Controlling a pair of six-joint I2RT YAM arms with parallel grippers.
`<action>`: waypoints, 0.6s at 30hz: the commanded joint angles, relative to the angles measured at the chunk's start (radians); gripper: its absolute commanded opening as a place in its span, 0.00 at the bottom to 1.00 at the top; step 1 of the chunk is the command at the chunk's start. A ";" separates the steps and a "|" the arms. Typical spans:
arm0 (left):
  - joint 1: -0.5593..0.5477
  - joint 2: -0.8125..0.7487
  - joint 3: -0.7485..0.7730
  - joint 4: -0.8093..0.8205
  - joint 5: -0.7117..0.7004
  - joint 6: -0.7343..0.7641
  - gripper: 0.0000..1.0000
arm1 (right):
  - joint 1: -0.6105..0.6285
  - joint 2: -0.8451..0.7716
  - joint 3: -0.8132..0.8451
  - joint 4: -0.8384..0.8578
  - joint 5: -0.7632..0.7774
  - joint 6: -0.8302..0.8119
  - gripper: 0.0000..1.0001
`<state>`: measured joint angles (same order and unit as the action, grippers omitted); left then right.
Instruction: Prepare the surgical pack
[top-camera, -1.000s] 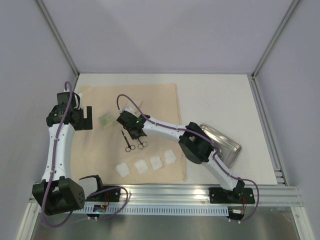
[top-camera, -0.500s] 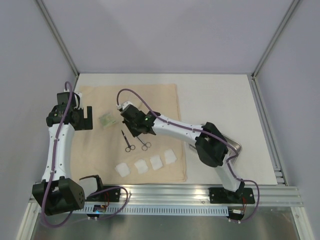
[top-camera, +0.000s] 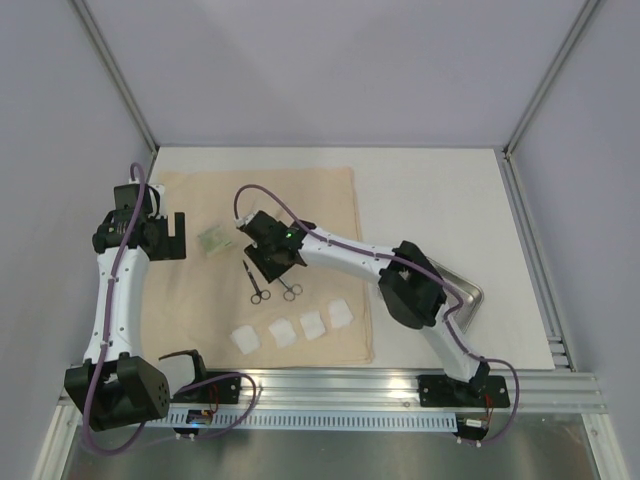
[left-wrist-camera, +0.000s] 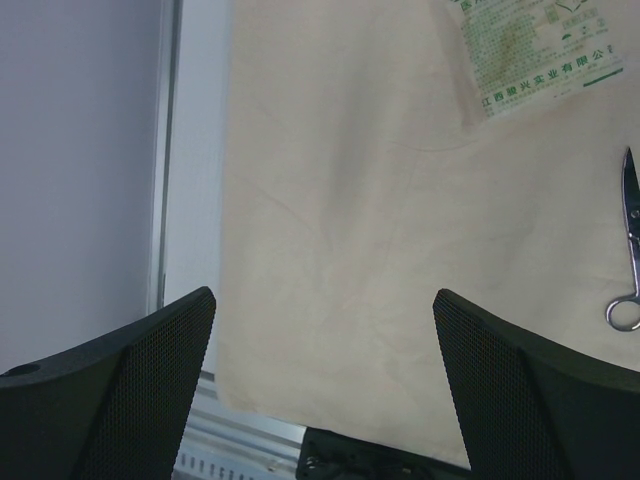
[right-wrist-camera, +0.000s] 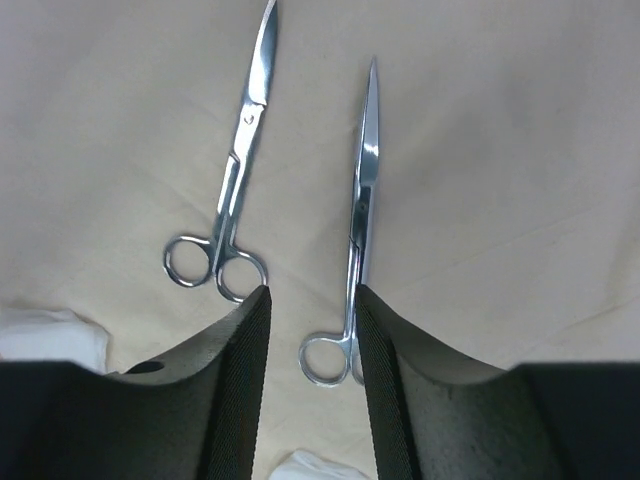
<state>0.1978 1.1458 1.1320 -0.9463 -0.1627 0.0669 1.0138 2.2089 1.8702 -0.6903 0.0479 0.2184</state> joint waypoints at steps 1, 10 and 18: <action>0.006 -0.008 0.011 0.003 0.017 0.016 1.00 | 0.005 0.083 0.110 -0.165 0.001 0.013 0.43; 0.006 -0.008 0.014 -0.002 0.025 0.014 1.00 | 0.005 0.216 0.199 -0.290 0.058 0.026 0.38; 0.005 -0.006 0.012 0.003 0.025 0.014 1.00 | -0.006 0.293 0.202 -0.267 0.064 0.010 0.35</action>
<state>0.1978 1.1458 1.1320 -0.9478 -0.1486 0.0677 1.0145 2.4096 2.0758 -0.9424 0.0898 0.2340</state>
